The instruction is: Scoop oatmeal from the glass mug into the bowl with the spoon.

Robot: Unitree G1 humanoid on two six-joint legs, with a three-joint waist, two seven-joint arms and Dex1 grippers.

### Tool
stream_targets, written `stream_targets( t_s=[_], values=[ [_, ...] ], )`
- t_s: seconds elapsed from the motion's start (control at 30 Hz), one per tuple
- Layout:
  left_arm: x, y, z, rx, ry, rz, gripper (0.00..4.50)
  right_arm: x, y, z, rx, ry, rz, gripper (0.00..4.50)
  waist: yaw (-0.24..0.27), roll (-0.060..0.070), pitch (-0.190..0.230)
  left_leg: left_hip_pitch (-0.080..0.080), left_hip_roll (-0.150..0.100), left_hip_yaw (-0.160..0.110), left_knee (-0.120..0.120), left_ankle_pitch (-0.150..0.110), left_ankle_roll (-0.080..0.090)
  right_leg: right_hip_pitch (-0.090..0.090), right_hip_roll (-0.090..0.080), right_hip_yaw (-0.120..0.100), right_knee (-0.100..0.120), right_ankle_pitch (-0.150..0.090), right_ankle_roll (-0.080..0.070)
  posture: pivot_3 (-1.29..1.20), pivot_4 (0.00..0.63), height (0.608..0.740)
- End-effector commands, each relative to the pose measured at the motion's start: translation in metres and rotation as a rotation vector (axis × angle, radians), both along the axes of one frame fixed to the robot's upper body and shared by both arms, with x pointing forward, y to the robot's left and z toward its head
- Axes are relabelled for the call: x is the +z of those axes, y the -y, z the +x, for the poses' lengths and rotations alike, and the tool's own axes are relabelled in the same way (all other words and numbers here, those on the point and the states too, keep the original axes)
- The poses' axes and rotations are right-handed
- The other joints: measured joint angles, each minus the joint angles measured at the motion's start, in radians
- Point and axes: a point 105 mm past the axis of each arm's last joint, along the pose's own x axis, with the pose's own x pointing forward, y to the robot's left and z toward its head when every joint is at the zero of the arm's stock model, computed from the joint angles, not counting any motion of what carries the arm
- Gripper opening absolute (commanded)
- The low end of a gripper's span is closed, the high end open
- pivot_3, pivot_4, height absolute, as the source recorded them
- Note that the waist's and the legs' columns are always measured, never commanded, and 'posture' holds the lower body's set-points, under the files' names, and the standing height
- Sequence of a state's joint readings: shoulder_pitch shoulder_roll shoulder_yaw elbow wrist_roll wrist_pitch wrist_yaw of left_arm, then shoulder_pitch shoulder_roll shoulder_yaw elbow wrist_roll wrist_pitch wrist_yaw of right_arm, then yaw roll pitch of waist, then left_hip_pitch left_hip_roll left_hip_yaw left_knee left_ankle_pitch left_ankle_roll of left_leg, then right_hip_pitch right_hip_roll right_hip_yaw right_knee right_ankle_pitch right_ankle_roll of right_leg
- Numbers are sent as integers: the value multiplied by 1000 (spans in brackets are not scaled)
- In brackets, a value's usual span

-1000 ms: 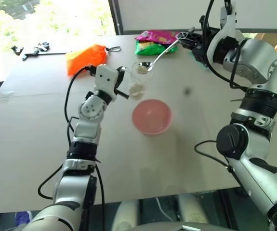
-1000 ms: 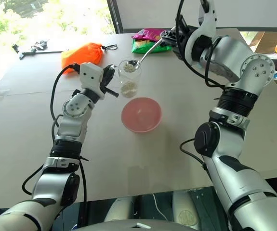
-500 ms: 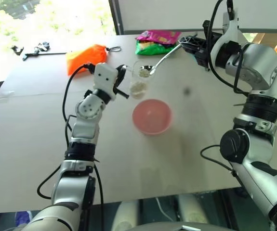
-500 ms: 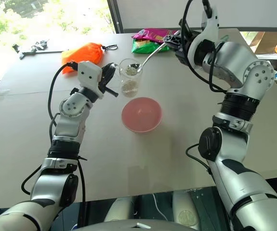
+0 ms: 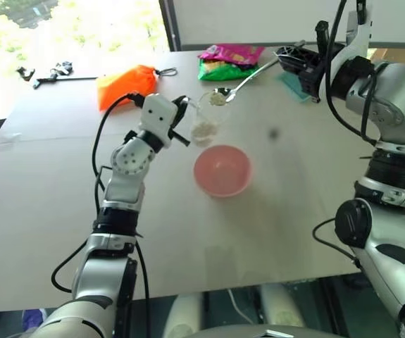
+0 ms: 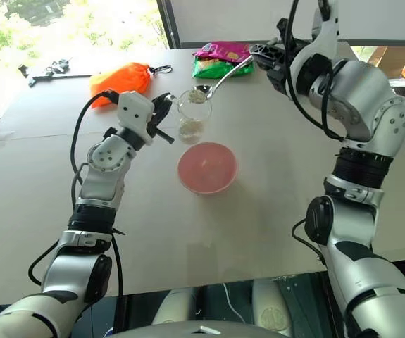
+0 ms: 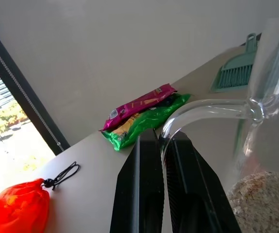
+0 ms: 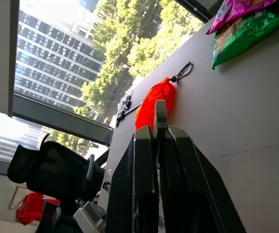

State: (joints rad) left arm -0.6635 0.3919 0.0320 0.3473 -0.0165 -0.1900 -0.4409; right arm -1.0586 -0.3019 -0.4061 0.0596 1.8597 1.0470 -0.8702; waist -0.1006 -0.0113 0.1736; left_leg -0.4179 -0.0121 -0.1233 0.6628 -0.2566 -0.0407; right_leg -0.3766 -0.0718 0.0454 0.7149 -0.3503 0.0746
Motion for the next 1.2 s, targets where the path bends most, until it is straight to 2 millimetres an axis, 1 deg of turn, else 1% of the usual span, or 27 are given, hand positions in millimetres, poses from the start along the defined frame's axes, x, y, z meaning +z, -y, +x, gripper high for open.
stream_targets(
  t_s=[0.03,0.3,0.53,0.67,0.73,0.97,1.1,1.2],
  values=[
    [21,-2,-4,-9,79,0,63,12,2,-16,13,52,30,0,0,0,0,0,0,0,0,0,0,0,0,0,0,0,0,0,150,740],
    [19,-6,-1,4,73,15,63,8,-4,-29,24,98,28,0,-1,0,0,0,0,0,0,0,0,0,0,0,0,0,0,0,150,740],
    [19,-10,1,22,74,26,63,-11,-7,-39,52,116,14,0,2,0,0,0,0,0,0,0,0,0,0,0,0,0,0,0,150,740],
    [19,-11,1,27,75,30,63,-18,-7,-42,59,119,7,0,1,0,0,0,0,0,0,0,0,0,0,0,0,0,0,0,150,740],
    [18,-13,1,35,74,35,63,-24,-9,-46,76,125,-17,0,2,0,0,0,0,-1,0,0,0,0,1,-1,0,0,0,0,150,740],
    [20,-17,2,61,77,38,63,-46,-18,-58,147,159,-194,0,2,0,0,0,0,-1,0,0,0,0,0,-1,0,0,0,0,150,740],
    [21,-20,1,73,80,33,63,-60,-23,-60,156,247,-346,0,3,0,0,0,0,-1,0,0,0,0,0,-1,-1,0,0,0,150,740],
    [23,-22,0,83,84,27,63,-69,-34,-65,191,363,-478,0,3,0,0,0,0,-1,0,0,0,0,0,-1,-1,0,0,0,150,740]
  ],
)
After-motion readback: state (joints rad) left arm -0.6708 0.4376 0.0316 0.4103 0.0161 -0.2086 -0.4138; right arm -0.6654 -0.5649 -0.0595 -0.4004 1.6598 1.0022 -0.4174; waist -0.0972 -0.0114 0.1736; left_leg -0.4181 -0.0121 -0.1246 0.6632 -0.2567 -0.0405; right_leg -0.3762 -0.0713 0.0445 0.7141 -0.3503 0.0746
